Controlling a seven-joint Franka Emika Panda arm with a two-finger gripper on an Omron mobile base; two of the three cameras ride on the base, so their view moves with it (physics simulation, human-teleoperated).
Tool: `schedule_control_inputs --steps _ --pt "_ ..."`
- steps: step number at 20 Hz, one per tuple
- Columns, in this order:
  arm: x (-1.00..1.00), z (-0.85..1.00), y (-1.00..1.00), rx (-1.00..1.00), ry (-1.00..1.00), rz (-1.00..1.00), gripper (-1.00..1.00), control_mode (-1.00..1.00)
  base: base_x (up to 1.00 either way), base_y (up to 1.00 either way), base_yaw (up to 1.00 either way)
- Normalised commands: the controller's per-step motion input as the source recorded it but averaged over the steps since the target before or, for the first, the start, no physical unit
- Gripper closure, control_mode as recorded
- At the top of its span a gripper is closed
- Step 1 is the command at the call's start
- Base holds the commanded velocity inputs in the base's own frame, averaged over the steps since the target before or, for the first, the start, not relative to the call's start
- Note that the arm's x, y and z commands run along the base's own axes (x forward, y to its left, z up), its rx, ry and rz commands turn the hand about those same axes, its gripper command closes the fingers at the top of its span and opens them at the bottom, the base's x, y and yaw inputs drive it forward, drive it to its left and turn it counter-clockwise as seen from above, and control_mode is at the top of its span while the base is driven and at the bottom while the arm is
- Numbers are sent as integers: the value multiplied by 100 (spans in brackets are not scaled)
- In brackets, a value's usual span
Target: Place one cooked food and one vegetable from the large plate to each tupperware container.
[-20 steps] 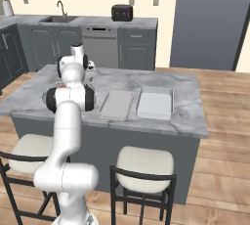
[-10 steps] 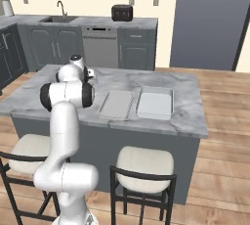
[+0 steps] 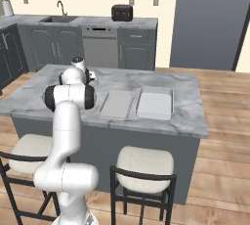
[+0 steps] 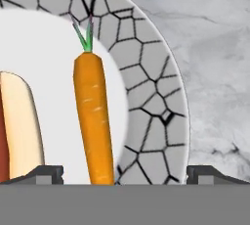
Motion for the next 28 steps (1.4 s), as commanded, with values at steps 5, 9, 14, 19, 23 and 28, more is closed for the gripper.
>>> schedule_control_inputs --steps 5,9,14,19,23,28 --pt "28 -12 10 -6 2 0 -100 -100 0 0 0" --pt "0 -28 11 -2 7 0 -100 -100 0 0 0" --pt "8 -17 6 -2 4 1 -100 -100 0 0 0" --pt "9 -15 0 0 0 0 -100 -100 0 0 0" --pt "0 -12 1 0 2 0 -100 -100 0 0 0" --pt "0 -18 0 0 -1 0 -100 -100 0 0 0"
